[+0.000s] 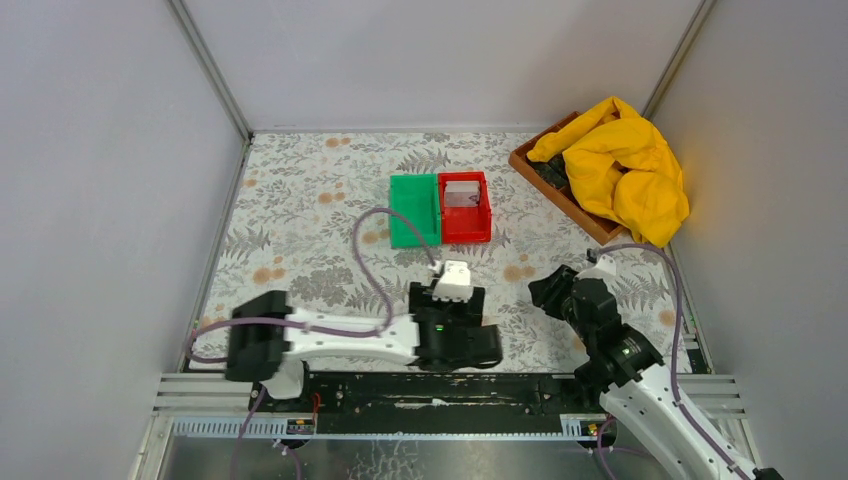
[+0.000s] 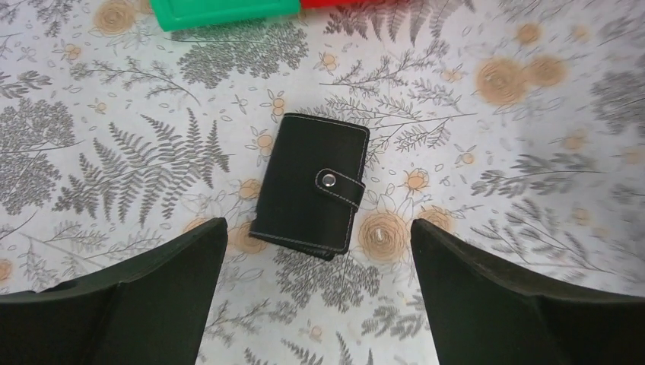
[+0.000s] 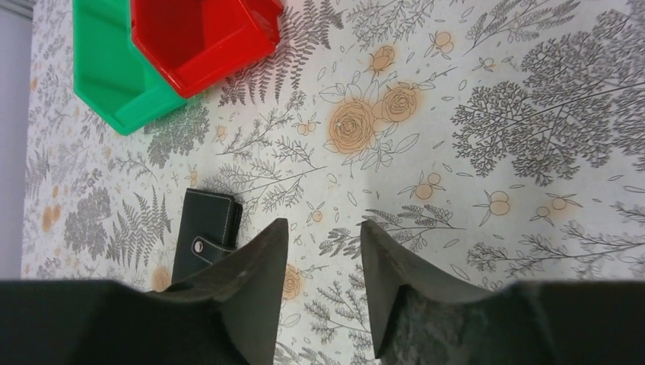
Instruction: Take the credit cards out of the card holder
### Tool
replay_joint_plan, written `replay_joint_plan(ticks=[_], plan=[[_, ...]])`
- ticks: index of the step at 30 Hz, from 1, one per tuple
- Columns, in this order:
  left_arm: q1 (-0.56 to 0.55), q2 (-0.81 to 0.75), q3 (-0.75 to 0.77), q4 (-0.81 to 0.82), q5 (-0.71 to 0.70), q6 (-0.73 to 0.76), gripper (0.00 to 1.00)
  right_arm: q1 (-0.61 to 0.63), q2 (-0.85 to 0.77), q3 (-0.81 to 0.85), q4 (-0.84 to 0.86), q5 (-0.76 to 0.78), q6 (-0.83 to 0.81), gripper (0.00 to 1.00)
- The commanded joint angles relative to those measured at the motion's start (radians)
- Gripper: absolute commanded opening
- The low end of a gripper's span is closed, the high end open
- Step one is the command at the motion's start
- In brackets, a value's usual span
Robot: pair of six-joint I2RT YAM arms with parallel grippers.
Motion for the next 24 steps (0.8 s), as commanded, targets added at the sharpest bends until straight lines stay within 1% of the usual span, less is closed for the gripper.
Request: replay_joint_plan(ticks=[1,3,5,6,7,8,9,11,13,16,18,21,22,24], plan=[[-0.026,-0.248,-0.150,0.054,-0.073,0.031,0.98,-0.002,0.015,-0.080,0.152,-0.004,0.104,0.45],[-0.025,-0.421,-0.290,0.192,-0.036,0.135,0.98,-0.003,-0.003,-0.104,0.214,-0.009,0.114,0.43],[-0.017,-0.601,-0.413,0.365,0.034,0.302,0.98,-0.002,-0.017,-0.113,0.290,-0.042,0.097,0.43],[-0.008,-0.715,-0.462,0.456,0.067,0.374,0.98,-0.002,-0.014,-0.112,0.352,-0.063,0.076,0.44],[0.000,-0.790,-0.497,0.499,0.081,0.425,0.98,-0.003,0.004,-0.102,0.384,-0.071,0.048,0.46],[0.005,-0.861,-0.532,0.555,0.096,0.488,0.98,-0.003,0.035,-0.084,0.402,-0.076,0.018,0.47],[0.015,-0.911,-0.565,0.621,0.113,0.604,0.98,-0.002,0.085,-0.056,0.412,-0.086,-0.018,0.48],[0.055,-0.978,-0.618,0.725,0.161,0.737,0.97,-0.002,0.203,0.005,0.415,-0.120,-0.096,0.54],[0.124,-0.971,-0.642,0.790,0.249,0.810,0.99,-0.002,0.322,0.041,0.455,-0.179,-0.167,0.60],[0.204,-0.867,-0.645,0.816,0.322,0.812,1.00,0.020,0.449,0.045,0.548,-0.193,-0.227,0.62],[0.241,-0.797,-0.686,0.907,0.379,0.831,1.00,0.060,0.504,0.045,0.599,-0.165,-0.273,0.62],[0.372,-0.707,-0.743,1.067,0.580,0.826,1.00,0.142,0.590,0.077,0.628,-0.093,-0.354,0.62],[0.412,-0.681,-0.752,1.109,0.619,0.823,1.00,0.164,0.613,0.082,0.647,-0.074,-0.371,0.62],[0.452,-0.641,-0.764,1.174,0.645,0.820,1.00,0.200,0.642,0.086,0.678,-0.058,-0.383,0.61]])
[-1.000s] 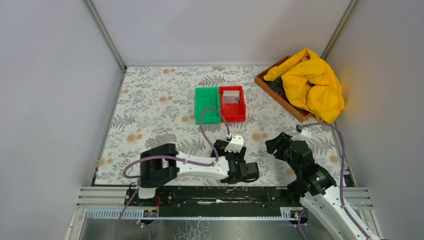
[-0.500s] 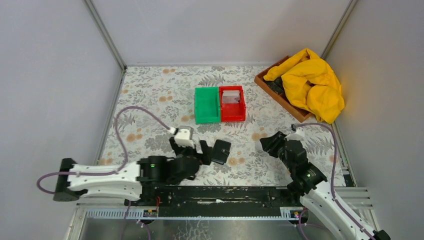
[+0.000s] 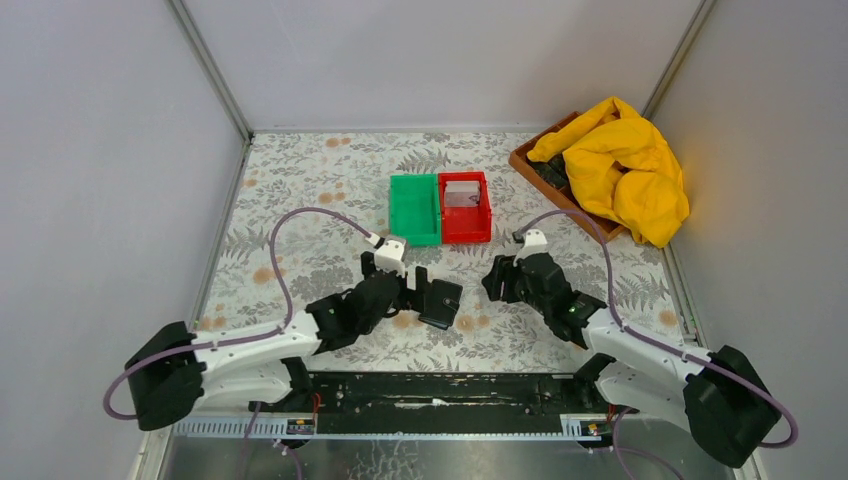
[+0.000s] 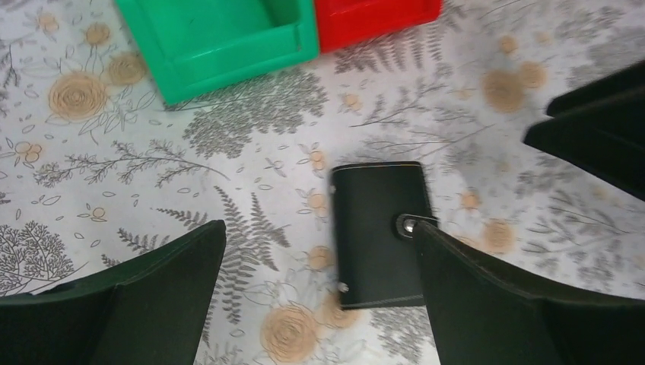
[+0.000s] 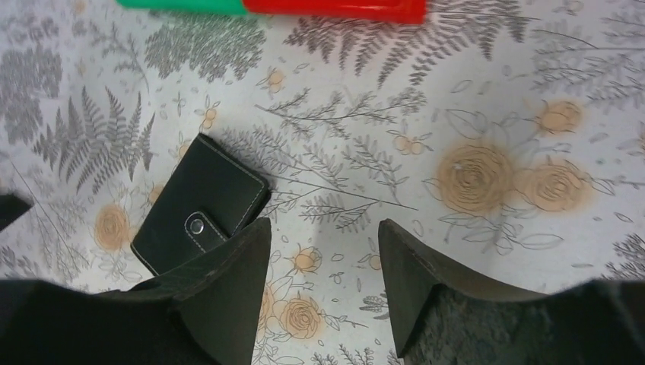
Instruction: Take the credit cards out of the card holder
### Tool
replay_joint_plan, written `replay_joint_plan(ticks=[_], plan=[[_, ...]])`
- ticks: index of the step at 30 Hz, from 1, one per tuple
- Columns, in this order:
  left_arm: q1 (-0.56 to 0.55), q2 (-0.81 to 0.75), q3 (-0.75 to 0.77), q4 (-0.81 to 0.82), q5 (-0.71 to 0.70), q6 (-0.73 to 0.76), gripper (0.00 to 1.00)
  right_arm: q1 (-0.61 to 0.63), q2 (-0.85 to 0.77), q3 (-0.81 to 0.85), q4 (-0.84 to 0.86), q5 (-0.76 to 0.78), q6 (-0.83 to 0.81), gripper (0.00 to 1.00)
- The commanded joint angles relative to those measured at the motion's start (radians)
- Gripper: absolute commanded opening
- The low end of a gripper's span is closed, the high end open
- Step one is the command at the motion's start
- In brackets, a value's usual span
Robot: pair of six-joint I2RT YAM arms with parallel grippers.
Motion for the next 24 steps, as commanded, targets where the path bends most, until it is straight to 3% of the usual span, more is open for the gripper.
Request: replay_joint_plan(ticks=[1,6,13,14,15,18,24], plan=[[0.090,0.061,-0.034,0.289,0.175,0.043,1.00,0.087,0.048,0.053,0.156,0.067,-0.114,0.61],[0.093,0.099,-0.070,0.333,0.190,0.060,1.00,0.215,0.100,0.013,0.278,0.130,-0.169,0.61],[0.095,0.160,-0.069,0.335,0.188,0.010,0.96,0.282,0.210,0.049,0.291,0.114,-0.215,0.62],[0.096,0.176,-0.054,0.307,0.148,-0.013,0.86,0.287,0.216,0.053,0.285,0.123,-0.220,0.62],[0.097,0.196,-0.034,0.272,0.096,-0.030,0.64,0.289,0.218,0.052,0.283,0.126,-0.223,0.62],[0.104,0.254,0.012,0.219,0.080,-0.043,0.37,0.296,0.218,0.050,0.286,0.116,-0.233,0.62],[0.113,0.336,0.044,0.220,0.157,-0.046,0.01,0.363,0.285,0.124,0.210,0.174,-0.311,0.58]])
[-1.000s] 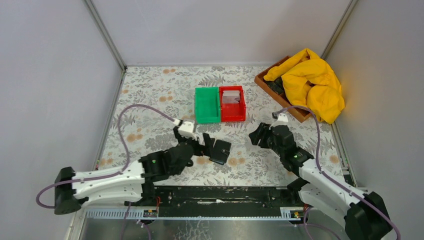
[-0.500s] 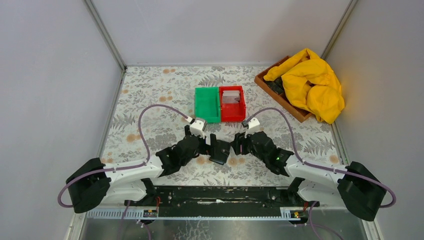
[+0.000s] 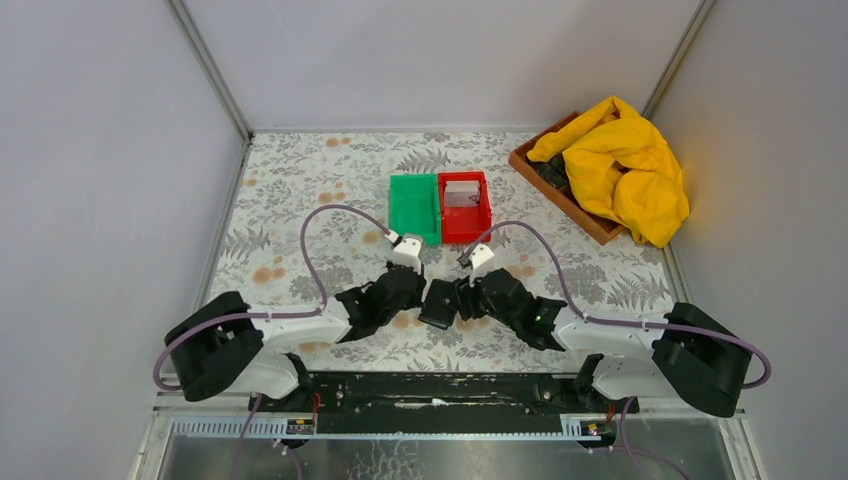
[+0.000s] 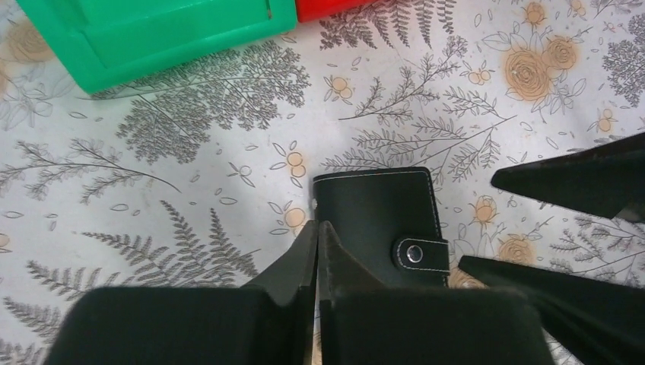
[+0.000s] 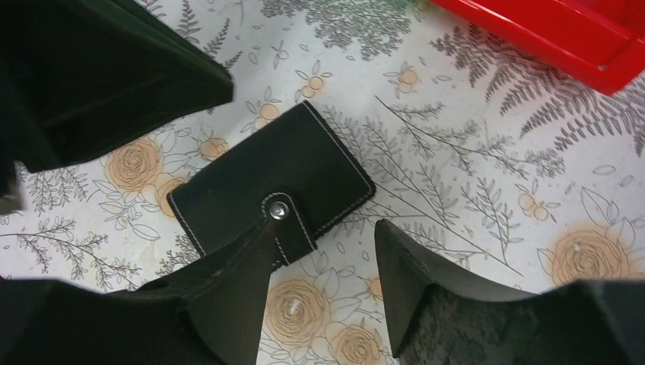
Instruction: Take the credit cards out of the card holder
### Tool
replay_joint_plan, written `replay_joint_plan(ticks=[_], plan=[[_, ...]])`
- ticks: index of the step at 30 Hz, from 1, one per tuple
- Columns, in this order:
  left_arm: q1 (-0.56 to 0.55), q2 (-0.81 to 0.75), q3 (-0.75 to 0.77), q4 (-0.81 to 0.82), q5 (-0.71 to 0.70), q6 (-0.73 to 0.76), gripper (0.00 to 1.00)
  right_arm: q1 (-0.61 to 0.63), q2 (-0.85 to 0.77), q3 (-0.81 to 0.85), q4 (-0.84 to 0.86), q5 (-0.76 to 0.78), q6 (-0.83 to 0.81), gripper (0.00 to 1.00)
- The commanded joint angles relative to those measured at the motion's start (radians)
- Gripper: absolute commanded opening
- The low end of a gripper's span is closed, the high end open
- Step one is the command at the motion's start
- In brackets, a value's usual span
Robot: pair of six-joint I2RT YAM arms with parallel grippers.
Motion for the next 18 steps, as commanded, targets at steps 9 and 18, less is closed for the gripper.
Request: replay_joint_plan(ticks=[9,18], plan=[[0.176,0.098,0.037,0.023,0.353,-0.069,0.00,0.105,0.137,0.155,-0.083,0.175,-0.159,0.57],[0.307,0.053,-0.050,0.174,0.606,-0.134,0.00,0.106,0.202,0.196,-0.130,0.156,-0.180,0.58]])
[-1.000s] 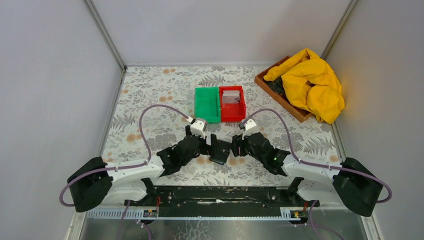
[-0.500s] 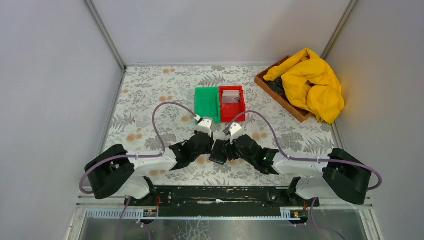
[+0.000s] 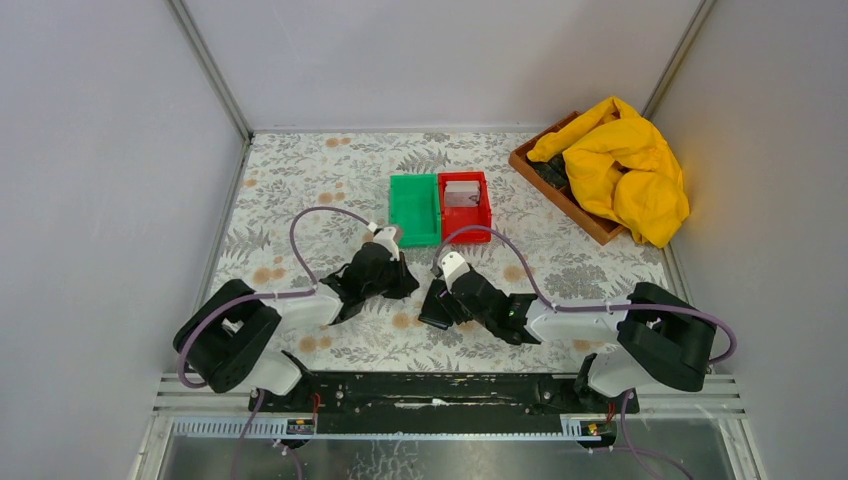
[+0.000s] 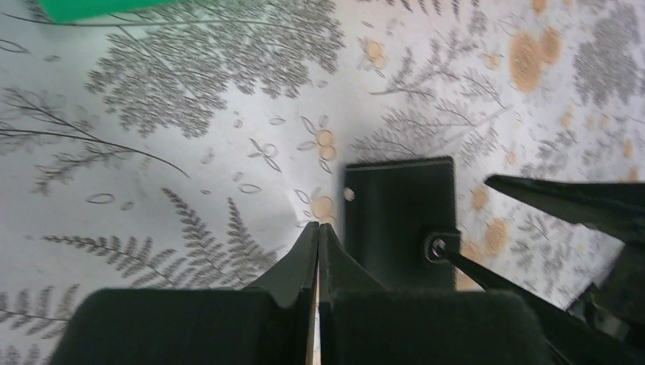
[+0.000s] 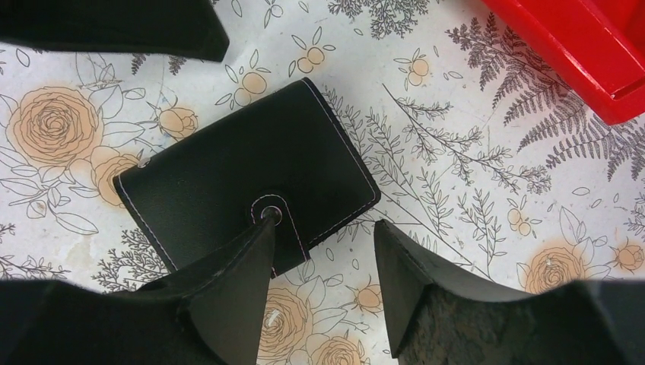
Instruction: Take the credit cards out of the card holder
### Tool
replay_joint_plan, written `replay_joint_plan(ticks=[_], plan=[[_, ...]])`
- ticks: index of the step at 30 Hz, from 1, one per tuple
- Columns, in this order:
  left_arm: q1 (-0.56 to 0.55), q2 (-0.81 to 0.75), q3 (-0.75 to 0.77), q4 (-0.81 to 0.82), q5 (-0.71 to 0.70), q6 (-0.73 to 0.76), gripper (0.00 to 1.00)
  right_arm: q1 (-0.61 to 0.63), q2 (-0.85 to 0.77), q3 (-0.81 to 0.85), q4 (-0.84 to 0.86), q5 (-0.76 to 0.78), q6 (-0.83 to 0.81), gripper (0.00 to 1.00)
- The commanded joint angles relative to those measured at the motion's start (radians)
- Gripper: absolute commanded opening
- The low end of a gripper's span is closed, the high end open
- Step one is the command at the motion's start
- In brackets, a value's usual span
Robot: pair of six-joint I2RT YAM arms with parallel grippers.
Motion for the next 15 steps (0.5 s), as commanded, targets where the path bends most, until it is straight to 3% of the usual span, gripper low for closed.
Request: replay_joint_plan(ticks=[1,6,15], plan=[[0.007,-0.054,-0.027,0.121,0.141,-0.024,0.00,0.007,-0.012,0.031,0.005,0.013,-0.028,0.58],[0.019,-0.052,-0.037,0.169,0.252,-0.025,0.00,0.007,-0.017,0.024,0.018,-0.034,-0.040,0.59],[0.025,-0.015,-0.010,0.116,0.245,-0.020,0.00,0.049,-0.025,0.014,0.054,-0.040,-0.085,0.61]])
